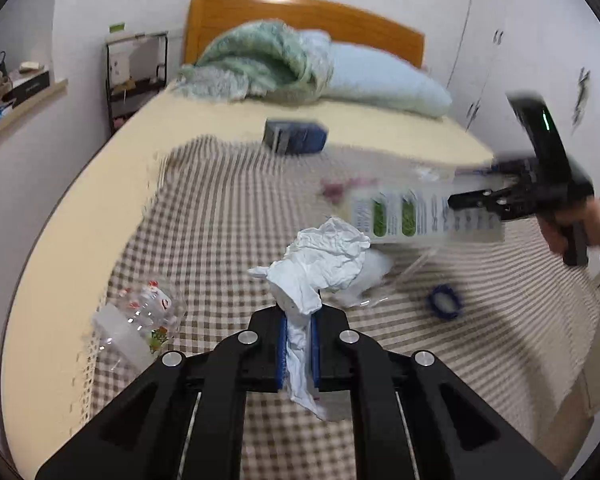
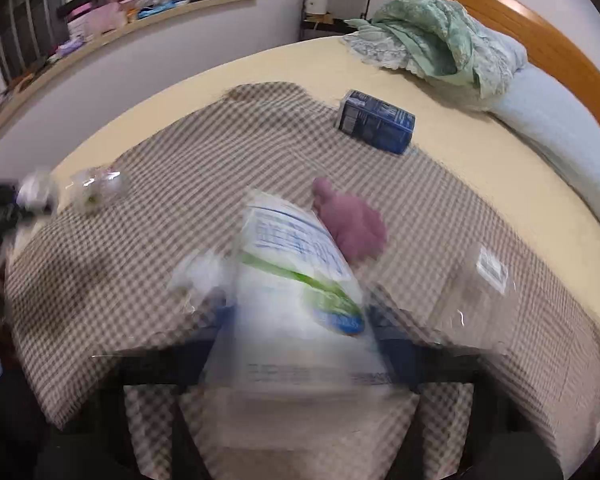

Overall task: Collect trash
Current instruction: 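Grasp the white milk carton with the right tool while the left tool grasps white tissue, then carry the milk carton and tissue to the wastebasket and open both tools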

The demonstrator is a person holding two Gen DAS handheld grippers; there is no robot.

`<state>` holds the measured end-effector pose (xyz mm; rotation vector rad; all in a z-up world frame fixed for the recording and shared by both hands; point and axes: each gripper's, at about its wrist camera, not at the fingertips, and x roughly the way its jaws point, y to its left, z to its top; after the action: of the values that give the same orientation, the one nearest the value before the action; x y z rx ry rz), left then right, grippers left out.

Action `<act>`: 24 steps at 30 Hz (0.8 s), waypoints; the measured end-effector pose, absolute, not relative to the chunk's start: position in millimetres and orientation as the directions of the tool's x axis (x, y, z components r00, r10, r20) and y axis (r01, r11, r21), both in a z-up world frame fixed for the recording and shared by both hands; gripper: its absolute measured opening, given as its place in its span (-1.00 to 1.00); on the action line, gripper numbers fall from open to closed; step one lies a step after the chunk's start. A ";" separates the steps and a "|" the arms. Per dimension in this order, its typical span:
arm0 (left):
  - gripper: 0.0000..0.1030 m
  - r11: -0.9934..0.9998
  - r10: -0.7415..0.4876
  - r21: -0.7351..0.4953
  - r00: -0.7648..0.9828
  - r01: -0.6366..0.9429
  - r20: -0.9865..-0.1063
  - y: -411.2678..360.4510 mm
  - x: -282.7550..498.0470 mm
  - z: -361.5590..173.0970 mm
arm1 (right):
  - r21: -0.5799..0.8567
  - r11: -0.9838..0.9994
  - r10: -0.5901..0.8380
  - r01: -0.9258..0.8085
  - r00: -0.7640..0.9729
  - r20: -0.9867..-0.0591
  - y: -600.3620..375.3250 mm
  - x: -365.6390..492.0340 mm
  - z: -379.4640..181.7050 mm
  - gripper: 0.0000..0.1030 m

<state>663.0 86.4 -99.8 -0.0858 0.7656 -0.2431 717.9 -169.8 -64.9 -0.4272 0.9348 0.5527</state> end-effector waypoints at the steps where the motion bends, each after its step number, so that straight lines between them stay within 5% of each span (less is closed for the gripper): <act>1: -0.88 0.965 -0.264 -0.181 0.700 0.192 -0.663 85.6 650.7 -88.2 | -0.110 0.813 0.241 -0.571 0.503 -0.830 -190.0 701.8 -56.5 -1.00; 7: -0.88 0.931 -0.364 -0.238 0.670 0.276 -0.647 52.0 595.2 -76.7 | -0.156 0.838 0.121 -0.522 0.457 -0.881 -269.4 578.0 -82.3 -1.00; 9: -0.88 0.925 -0.378 -0.237 0.652 0.297 -0.658 37.5 584.4 -81.6 | -0.203 0.829 0.077 -0.522 0.465 -0.882 -278.8 558.5 -92.3 -0.78; 11: -0.88 0.917 -0.395 -0.246 0.627 0.315 -0.671 21.0 574.9 -87.7 | -0.222 0.839 0.056 -0.496 0.485 -0.872 -287.4 555.0 -94.8 0.47; 24: -0.88 0.936 -0.333 -0.189 0.578 0.296 -0.745 0.7 595.7 -117.2 | -0.074 0.958 0.066 -0.276 0.464 -0.883 -325.4 753.5 -155.4 0.55</act>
<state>595.7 0.7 -117.2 -0.0457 0.8808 -0.3683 753.5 -325.4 -155.4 -0.2182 1.0698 0.2124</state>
